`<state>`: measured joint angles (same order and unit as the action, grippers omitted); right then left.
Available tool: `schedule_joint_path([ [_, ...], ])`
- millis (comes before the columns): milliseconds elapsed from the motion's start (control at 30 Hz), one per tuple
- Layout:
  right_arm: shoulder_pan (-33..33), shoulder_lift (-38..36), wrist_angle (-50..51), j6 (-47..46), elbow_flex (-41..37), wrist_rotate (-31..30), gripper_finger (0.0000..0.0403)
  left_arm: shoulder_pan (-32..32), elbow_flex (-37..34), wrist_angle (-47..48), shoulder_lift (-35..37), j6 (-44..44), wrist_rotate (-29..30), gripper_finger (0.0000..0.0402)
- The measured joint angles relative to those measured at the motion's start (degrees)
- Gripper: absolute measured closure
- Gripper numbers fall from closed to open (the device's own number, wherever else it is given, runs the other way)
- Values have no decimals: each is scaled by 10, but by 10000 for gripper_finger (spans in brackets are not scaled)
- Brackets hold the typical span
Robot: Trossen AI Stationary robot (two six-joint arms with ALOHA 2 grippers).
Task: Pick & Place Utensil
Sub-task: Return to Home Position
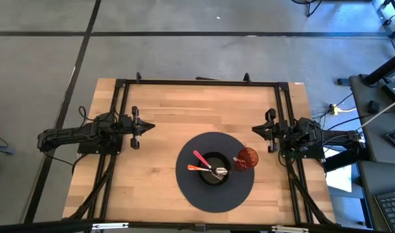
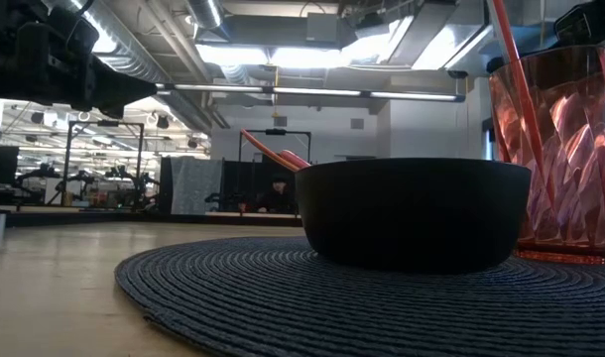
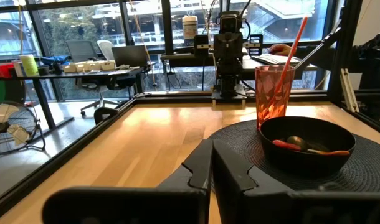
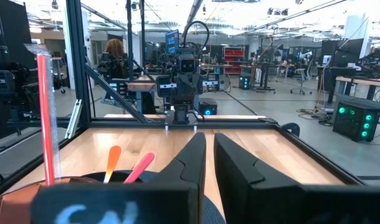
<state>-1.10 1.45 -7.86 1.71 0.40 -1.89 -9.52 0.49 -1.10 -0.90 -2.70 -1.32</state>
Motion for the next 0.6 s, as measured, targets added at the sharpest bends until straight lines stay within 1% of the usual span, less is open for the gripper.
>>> schedule_joint_path([
  [600, 0, 0, 0, 0, 0, 0, 368, 0, 0, 0, 0, 0, 0, 397],
])
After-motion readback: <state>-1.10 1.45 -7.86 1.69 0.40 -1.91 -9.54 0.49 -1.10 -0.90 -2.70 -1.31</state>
